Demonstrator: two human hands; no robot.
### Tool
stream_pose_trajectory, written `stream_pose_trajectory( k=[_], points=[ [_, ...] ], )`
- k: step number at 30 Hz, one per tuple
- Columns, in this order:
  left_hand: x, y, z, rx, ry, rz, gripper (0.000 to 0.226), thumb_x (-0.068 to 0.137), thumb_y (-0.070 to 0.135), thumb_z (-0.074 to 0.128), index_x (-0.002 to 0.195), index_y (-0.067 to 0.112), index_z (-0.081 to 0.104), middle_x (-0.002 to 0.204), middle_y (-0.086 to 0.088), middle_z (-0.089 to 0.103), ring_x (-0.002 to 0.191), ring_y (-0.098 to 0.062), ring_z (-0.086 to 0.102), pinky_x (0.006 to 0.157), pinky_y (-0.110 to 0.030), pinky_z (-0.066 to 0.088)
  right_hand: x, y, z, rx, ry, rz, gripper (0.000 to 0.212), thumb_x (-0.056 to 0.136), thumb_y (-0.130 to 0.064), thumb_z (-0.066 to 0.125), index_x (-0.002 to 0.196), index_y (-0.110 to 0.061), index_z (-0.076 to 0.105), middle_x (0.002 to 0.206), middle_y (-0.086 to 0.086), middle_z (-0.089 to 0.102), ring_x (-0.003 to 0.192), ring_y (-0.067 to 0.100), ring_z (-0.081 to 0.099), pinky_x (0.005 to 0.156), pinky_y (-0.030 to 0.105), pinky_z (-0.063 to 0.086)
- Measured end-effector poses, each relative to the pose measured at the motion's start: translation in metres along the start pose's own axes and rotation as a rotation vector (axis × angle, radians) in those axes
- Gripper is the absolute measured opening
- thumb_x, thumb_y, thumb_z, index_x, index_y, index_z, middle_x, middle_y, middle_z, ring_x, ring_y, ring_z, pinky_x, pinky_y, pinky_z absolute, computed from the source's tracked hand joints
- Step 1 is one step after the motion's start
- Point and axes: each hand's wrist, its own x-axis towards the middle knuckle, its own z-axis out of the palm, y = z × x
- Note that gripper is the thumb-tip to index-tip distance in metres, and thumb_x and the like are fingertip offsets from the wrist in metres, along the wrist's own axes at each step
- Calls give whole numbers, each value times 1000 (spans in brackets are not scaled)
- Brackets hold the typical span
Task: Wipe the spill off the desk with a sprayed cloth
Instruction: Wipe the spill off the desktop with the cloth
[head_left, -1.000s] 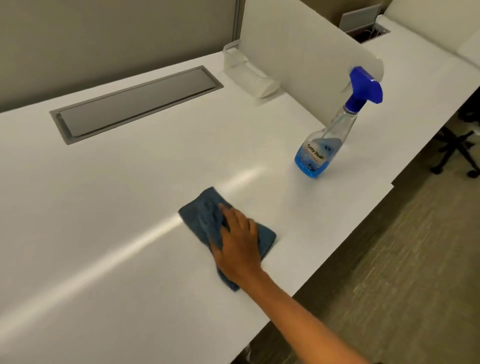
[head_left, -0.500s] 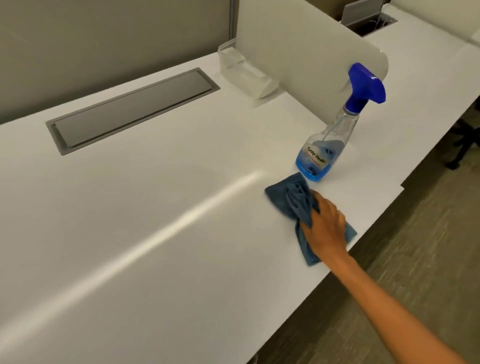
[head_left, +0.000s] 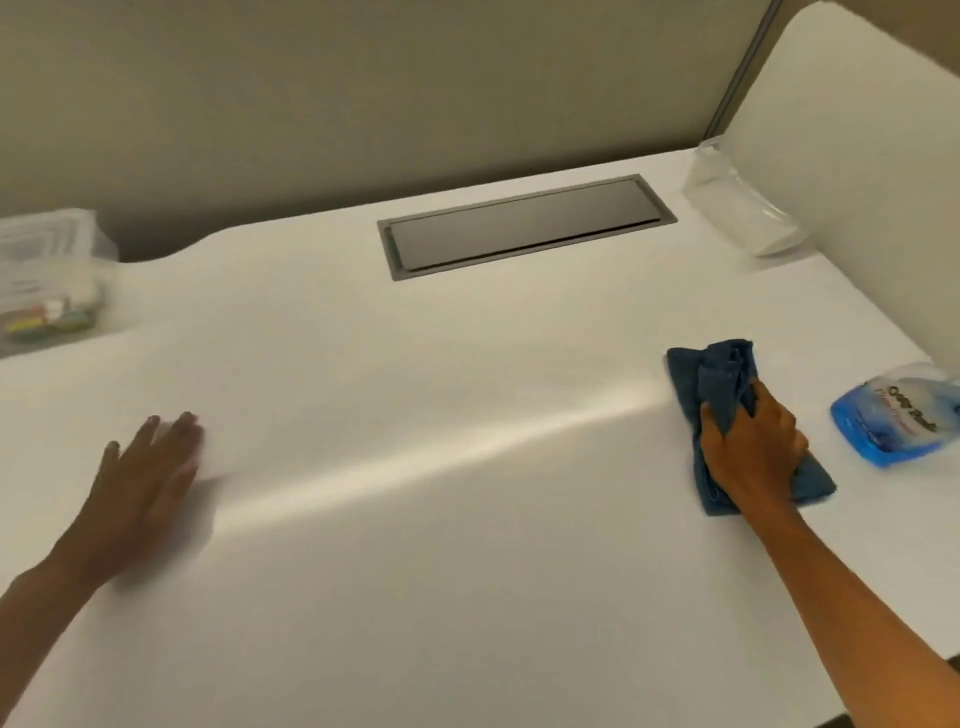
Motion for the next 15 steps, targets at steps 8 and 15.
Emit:
stream_pose_trajectory(
  k=[8,15],
  points=[
    [-8,-20,7,-32,46,87,67,96,54,19,152,20,33,162,9,21,153,-11,7,124,-43,6,-5,-196,91,-69,-108,-379,56,95,-48,38,141,-17,46,149,14,40,127,40,39,102,53,29],
    [-7,-33,12,-179,142,102,64,101,46,22,156,15,17,166,4,10,153,-10,0,124,-33,1,-134,-351,128,0,-213,-657,61,87,-69,28,135,-38,49,150,6,38,129,32,37,104,52,27]
  ],
)
